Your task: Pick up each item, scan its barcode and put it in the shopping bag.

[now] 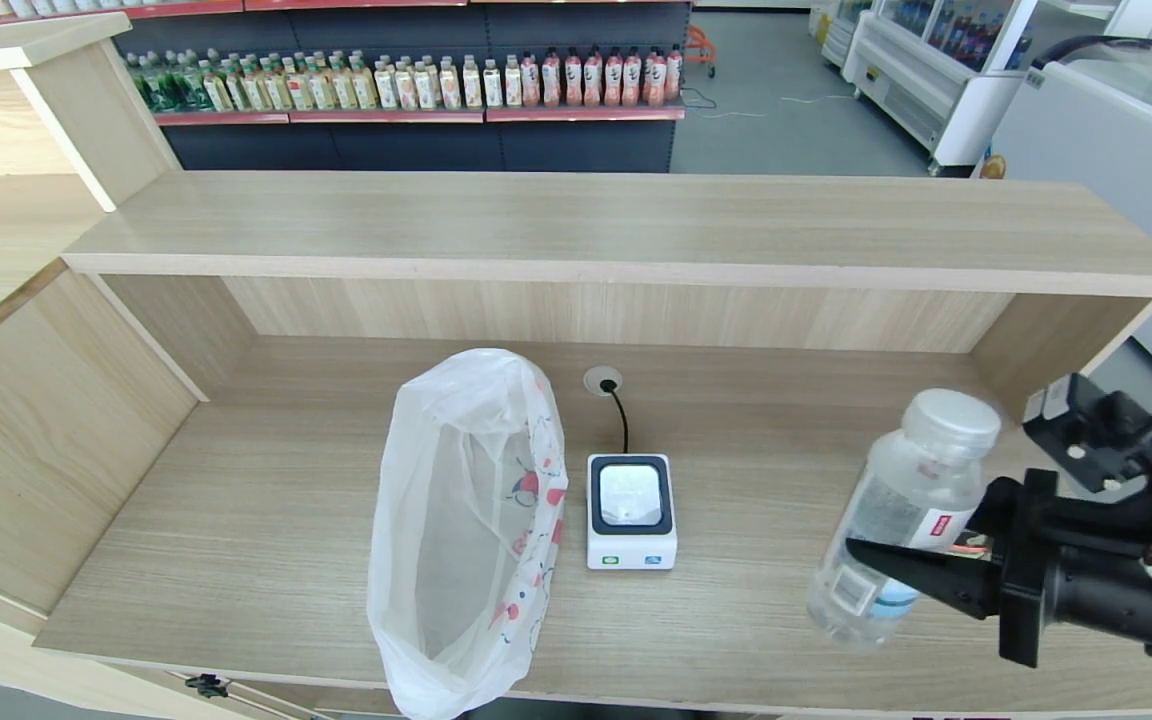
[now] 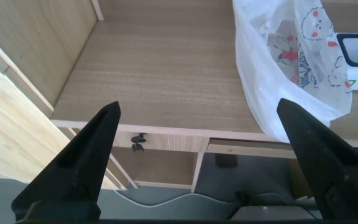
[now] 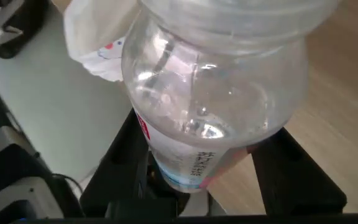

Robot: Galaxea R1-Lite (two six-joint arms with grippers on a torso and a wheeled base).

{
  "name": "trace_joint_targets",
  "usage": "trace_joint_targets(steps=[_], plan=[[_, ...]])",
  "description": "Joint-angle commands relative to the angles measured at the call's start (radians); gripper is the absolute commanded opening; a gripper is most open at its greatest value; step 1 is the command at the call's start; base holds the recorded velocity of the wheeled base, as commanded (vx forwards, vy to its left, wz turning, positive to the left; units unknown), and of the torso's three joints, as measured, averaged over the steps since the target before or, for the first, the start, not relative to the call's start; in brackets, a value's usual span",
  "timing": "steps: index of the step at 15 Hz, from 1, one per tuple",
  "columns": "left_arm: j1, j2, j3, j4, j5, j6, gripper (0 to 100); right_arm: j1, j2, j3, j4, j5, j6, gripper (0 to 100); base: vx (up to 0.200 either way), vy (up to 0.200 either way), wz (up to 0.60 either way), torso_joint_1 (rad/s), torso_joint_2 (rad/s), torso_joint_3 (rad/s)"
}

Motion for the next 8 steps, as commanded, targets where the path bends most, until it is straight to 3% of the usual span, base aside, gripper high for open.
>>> trace_joint_targets(steps=[1, 5, 8], plan=[[0.001, 0.000, 0.000, 0.000, 0.000, 0.000, 100, -0.060, -0.127, 0.006, 0.018, -0.051, -0.146, 0, 0.000, 0.000, 0.00, 0.000, 0.00, 0.000], [0.001, 0.000, 0.000, 0.000, 0.000, 0.000, 100, -0.047, -0.097, 0.003, 0.006, -0.069, -0.642, 0, 0.000, 0.000, 0.00, 0.000, 0.00, 0.000], [0.001, 0.000, 0.000, 0.000, 0.000, 0.000, 100, -0.050, -0.088, 0.015, 0.007, -0.111, -0.889, 0, 0.000, 0.000, 0.00, 0.000, 0.00, 0.000]])
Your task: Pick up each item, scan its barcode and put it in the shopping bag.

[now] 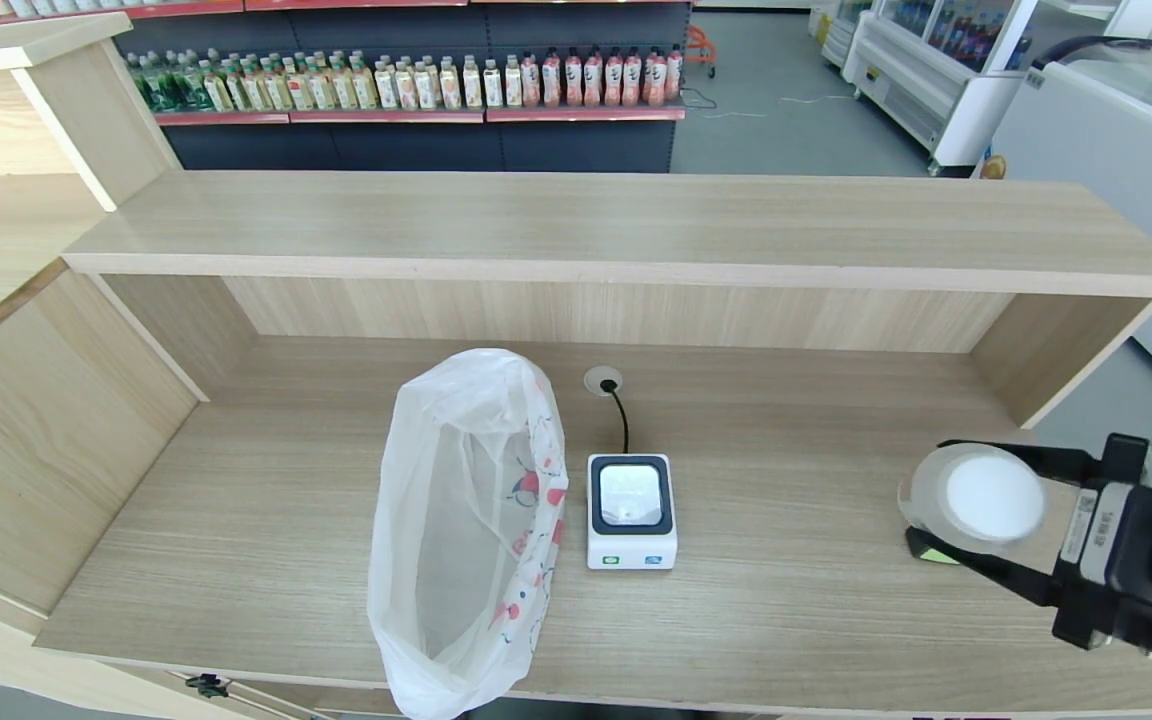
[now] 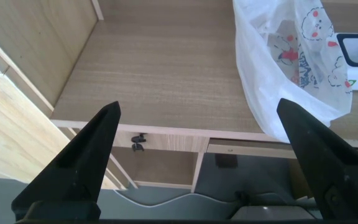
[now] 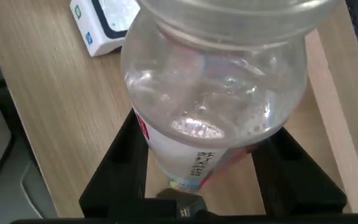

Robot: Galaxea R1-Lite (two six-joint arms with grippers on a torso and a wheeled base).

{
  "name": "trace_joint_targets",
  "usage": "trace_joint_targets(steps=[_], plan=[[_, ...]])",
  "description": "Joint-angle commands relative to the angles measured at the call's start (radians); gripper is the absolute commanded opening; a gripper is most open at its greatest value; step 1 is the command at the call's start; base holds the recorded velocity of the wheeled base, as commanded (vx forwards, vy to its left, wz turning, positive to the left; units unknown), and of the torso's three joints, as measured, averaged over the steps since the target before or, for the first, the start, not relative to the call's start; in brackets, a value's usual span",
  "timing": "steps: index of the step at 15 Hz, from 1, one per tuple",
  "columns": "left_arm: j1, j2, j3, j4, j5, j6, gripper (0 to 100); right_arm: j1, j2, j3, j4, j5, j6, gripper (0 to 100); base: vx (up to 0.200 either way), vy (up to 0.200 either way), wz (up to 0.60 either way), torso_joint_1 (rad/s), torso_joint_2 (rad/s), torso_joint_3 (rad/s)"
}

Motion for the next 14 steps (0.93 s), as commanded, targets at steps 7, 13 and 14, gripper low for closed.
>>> trace_joint_targets(steps=[7, 13, 14], plan=[[0.000, 0.000, 0.000, 0.000, 0.000, 0.000, 100, -0.003, -0.069, 0.006, -0.003, -0.172, -0.181, 0, 0.000, 0.000, 0.00, 0.000, 0.00, 0.000], [0.000, 0.000, 0.000, 0.000, 0.000, 0.001, 100, 0.020, -0.075, 0.015, -0.004, -0.195, -0.209, 0, 0.000, 0.000, 0.00, 0.000, 0.00, 0.000], [0.000, 0.000, 0.000, 0.000, 0.000, 0.001, 100, 0.020, -0.075, 0.017, -0.004, -0.195, -0.207, 0, 0.000, 0.000, 0.00, 0.000, 0.00, 0.000]])
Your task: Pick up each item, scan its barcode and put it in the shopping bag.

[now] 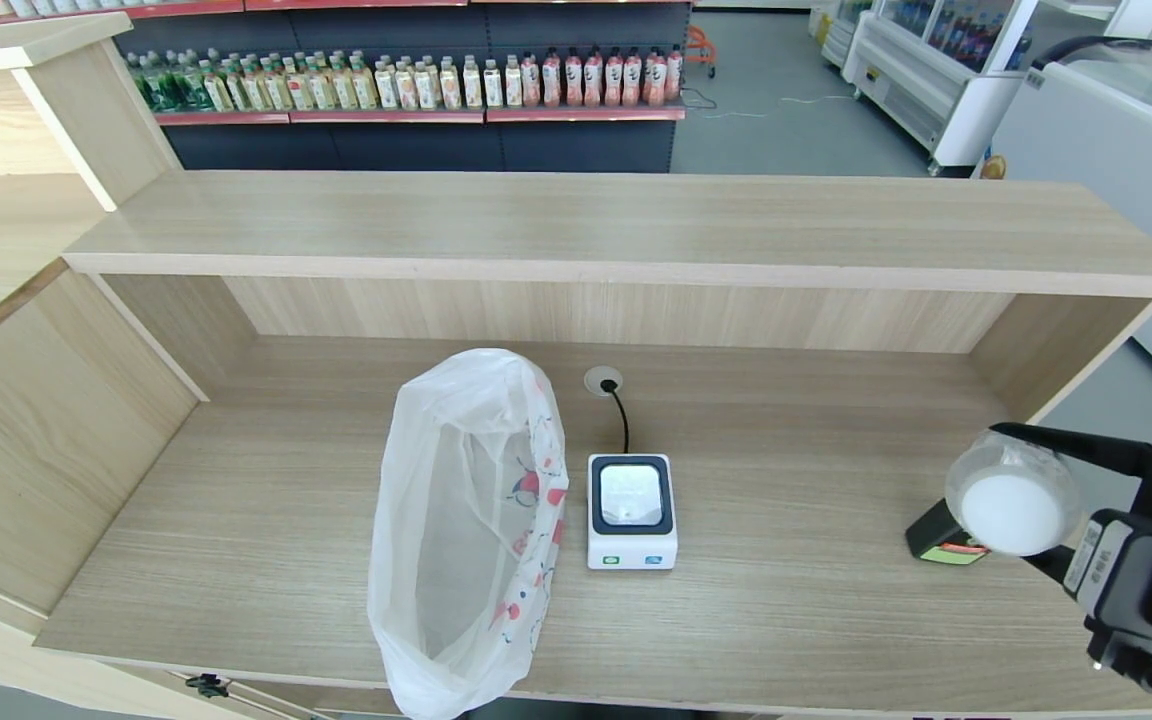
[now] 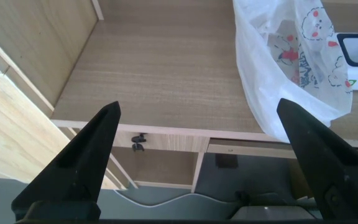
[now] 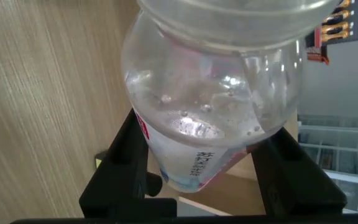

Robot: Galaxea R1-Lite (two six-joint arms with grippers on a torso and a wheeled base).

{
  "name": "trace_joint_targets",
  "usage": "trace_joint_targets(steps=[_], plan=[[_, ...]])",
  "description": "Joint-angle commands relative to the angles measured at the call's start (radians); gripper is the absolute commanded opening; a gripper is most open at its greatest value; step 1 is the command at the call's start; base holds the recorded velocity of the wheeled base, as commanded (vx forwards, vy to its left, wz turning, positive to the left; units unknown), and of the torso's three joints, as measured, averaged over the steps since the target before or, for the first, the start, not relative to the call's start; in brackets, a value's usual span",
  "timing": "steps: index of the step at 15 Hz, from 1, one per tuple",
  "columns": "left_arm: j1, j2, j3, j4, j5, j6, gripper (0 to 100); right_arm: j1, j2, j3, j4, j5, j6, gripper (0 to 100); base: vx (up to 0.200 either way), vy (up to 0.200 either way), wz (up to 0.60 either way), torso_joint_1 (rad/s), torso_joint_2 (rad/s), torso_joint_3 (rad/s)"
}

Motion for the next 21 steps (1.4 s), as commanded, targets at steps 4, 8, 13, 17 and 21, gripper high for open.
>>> trace_joint_targets(steps=[4, 8, 13, 17, 21], plan=[[0.001, 0.000, 0.000, 0.000, 0.000, 0.003, 100, 0.002, -0.007, 0.015, 0.000, -0.001, -0.003, 0, 0.000, 0.000, 0.00, 0.000, 0.00, 0.000], [0.001, 0.000, 0.000, -0.002, 0.000, -0.003, 100, 0.002, -0.013, 0.035, -0.001, -0.001, -0.001, 0, 0.000, 0.100, 0.00, 0.001, 0.00, 0.000], [-0.001, 0.000, 0.000, -0.002, 0.000, -0.003, 100, 0.002, -0.011, 0.039, -0.001, -0.001, -0.001, 0, 0.000, 0.200, 0.00, 0.005, 0.00, 0.004], [0.001, 0.000, 0.000, 0.000, 0.000, 0.002, 100, -0.004, -0.008, 0.039, -0.001, -0.016, 0.000, 0, 0.000, 0.150, 0.00, -0.003, 0.00, 0.003], [-0.001, 0.000, 0.000, 0.000, 0.000, 0.000, 100, -0.009, 0.013, 0.041, -0.001, -0.025, 0.005, 0, 0.000, 0.000, 0.00, 0.000, 0.00, 0.000]])
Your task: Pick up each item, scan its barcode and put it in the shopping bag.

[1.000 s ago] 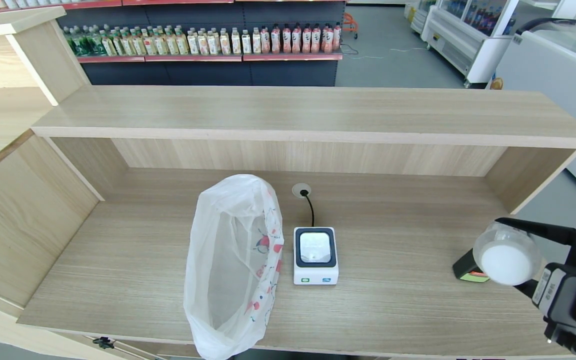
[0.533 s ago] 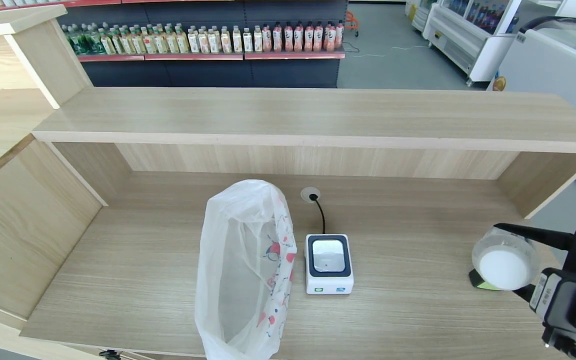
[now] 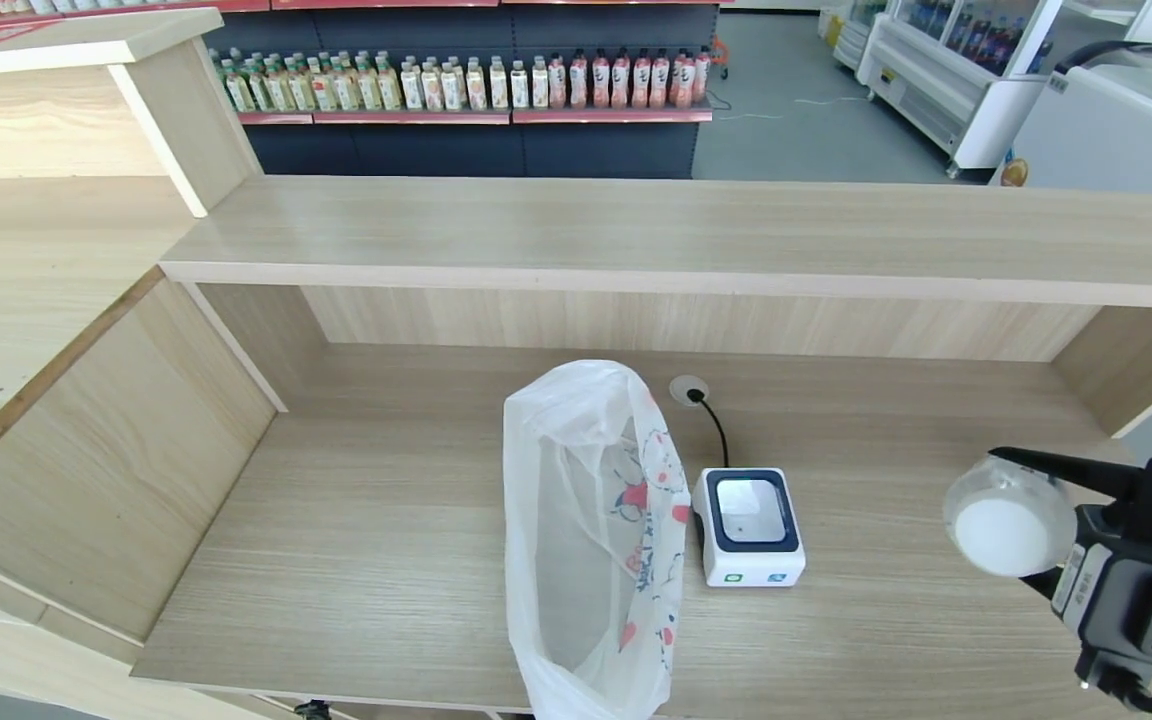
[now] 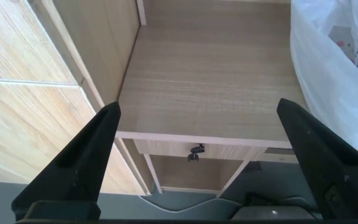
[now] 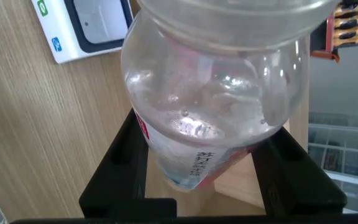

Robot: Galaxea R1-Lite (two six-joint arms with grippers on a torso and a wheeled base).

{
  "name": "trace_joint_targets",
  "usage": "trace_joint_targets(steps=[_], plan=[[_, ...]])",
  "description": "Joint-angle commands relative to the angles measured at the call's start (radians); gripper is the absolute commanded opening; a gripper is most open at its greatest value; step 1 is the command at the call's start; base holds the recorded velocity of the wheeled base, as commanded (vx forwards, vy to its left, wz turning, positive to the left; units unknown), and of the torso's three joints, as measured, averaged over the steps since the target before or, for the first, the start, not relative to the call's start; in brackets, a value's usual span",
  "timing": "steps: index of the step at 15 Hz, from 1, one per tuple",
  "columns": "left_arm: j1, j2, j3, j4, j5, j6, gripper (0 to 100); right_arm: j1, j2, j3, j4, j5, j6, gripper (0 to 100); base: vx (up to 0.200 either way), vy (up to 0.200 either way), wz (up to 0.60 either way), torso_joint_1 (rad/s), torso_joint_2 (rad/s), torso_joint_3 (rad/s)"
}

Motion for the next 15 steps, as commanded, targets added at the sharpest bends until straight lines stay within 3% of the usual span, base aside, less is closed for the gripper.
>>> trace_joint_targets(steps=[1, 5, 8, 11, 15], plan=[[0.002, 0.000, 0.000, 0.000, 0.000, 0.001, 100, -0.011, 0.012, -0.004, -0.002, 0.000, 0.000, 0, 0.000, 0.000, 0.00, 0.000, 0.00, 0.000], [0.002, 0.000, 0.000, 0.000, 0.000, -0.001, 100, -0.097, -0.017, 0.008, 0.001, -0.008, 0.003, 0, -0.200, 0.000, 0.00, 0.006, 0.00, 0.000], [0.002, 0.000, 0.000, 0.000, 0.000, 0.001, 100, -0.098, 0.023, 0.008, -0.001, -0.011, 0.119, 0, -0.067, 0.000, 0.00, 0.004, 0.00, 0.001], [0.002, 0.000, 0.000, 0.000, 0.000, 0.001, 100, -0.090, 0.160, -0.036, -0.014, 0.110, 0.229, 0, 0.000, 0.000, 0.00, 0.000, 0.00, 0.000], [0.002, 0.000, 0.000, 0.000, 0.000, 0.001, 100, -0.094, 0.339, -0.084, -0.234, 0.164, 0.229, 0, 0.000, 0.000, 0.00, 0.000, 0.00, 0.000]])
